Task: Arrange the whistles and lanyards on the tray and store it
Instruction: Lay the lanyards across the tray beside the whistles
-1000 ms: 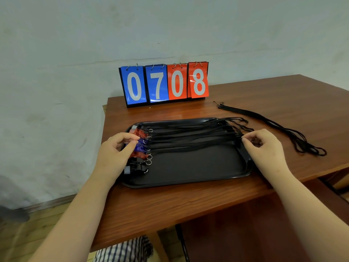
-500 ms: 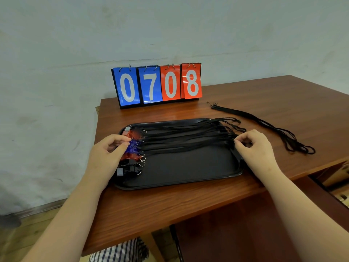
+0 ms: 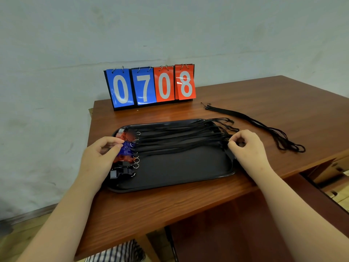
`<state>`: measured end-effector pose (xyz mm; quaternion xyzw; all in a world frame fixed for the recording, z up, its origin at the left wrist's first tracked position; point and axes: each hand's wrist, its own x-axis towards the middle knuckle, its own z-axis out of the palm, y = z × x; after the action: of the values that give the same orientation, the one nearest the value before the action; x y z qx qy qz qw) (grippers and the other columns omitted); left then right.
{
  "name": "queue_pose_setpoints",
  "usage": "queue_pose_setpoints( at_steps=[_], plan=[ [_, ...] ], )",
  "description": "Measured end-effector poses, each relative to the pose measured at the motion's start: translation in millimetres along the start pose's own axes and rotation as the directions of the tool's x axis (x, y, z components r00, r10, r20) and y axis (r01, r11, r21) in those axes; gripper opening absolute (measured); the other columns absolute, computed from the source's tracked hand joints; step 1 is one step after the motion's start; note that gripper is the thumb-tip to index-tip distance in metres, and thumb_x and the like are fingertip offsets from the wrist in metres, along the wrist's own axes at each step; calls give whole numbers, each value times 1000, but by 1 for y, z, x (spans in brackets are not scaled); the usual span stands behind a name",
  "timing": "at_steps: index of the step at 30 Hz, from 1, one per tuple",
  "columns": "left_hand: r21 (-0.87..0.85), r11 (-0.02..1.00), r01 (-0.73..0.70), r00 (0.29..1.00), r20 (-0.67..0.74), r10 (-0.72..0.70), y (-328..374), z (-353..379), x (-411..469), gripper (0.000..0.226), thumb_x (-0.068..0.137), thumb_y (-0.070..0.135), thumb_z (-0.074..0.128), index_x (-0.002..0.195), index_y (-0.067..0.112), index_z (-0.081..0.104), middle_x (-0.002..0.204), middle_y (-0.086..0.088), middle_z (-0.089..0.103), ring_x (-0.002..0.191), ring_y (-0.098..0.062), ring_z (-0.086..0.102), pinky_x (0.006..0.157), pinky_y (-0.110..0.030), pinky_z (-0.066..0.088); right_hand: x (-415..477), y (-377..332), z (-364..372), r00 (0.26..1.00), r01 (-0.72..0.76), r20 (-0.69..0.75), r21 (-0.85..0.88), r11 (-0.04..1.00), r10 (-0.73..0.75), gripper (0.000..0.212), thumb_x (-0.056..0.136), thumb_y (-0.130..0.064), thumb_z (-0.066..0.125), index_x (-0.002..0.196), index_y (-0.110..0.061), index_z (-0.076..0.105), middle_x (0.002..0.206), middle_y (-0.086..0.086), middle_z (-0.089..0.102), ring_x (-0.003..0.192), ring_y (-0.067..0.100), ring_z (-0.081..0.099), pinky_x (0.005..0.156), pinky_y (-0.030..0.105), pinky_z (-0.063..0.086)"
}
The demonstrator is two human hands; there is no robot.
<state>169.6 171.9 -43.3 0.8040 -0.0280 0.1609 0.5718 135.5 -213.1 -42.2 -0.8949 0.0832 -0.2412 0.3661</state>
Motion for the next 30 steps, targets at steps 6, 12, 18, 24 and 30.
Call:
queue_pose_setpoints(
  at_steps=[6,12,18,24,30],
  plan=[
    [-11,1000,6,1000,-16,-6,2,0,-1,22,94,11,62,94,31,73,104,1,71,98,-18,68,86,-40,59,-2,-2,-1,985,89,-139,-64,994,-98,11,86,-17,63,84,-27,61,90,-12,60,92,15,57,89,46,47],
    [89,996,-32,994,-96,41,33,-2,6,25,94,10,58,97,31,71,108,5,68,101,-15,63,89,-39,55,10,7,-10,969,-8,-247,-20,1000,3,10,92,-18,58,96,-26,63,95,-9,60,89,11,56,89,45,50],
    [304,921,-246,964,178,199,100,43,36,21,97,20,54,102,36,67,116,17,60,112,-11,54,102,-39,43,56,35,-31,976,-123,-197,-157,980,91,13,93,-15,55,100,-23,63,94,-5,59,95,22,58,81,40,53],
    [366,770,-523,796,534,286,133,153,66,18,98,19,54,108,29,65,114,15,57,107,1,47,84,-9,32,94,53,-22,981,-90,-192,-431,898,6,19,95,-24,60,111,-16,66,108,3,64,103,25,54,91,39,46],
    [347,719,-603,700,662,268,146,257,86,18,96,19,51,98,30,65,107,4,57,101,-15,57,97,-45,46,113,69,-8,991,-85,-132,-526,846,17,37,95,-35,59,127,-16,57,121,6,60,114,28,51,95,39,41]
  ],
)
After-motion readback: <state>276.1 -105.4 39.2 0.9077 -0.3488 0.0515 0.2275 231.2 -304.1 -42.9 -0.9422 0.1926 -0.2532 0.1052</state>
